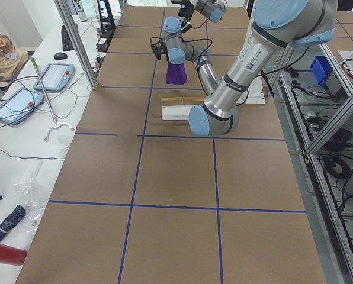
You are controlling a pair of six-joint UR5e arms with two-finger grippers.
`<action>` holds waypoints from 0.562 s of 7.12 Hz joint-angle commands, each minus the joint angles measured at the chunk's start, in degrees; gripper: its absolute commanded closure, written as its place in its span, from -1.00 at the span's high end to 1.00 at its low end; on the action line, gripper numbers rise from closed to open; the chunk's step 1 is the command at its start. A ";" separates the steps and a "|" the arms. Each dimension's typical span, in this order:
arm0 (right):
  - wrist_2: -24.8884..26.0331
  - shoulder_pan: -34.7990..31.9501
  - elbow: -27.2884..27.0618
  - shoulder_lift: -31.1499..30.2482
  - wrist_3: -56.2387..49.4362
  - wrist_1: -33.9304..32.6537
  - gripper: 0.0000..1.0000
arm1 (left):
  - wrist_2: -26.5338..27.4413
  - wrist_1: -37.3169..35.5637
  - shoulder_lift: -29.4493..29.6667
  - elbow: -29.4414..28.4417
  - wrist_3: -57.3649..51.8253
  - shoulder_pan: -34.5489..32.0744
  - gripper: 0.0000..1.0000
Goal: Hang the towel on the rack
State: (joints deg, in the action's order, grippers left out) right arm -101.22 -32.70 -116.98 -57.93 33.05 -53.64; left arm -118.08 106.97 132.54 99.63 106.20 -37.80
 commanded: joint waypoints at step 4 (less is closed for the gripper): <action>-1.34 0.00 -0.09 -0.78 0.09 -0.06 -1.00 | -0.14 -0.09 -2.72 1.53 -5.37 -0.26 -1.00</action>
State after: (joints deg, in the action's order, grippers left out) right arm -101.67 -32.69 -117.04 -58.47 33.06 -53.63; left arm -118.14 106.90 130.78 100.78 103.18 -37.90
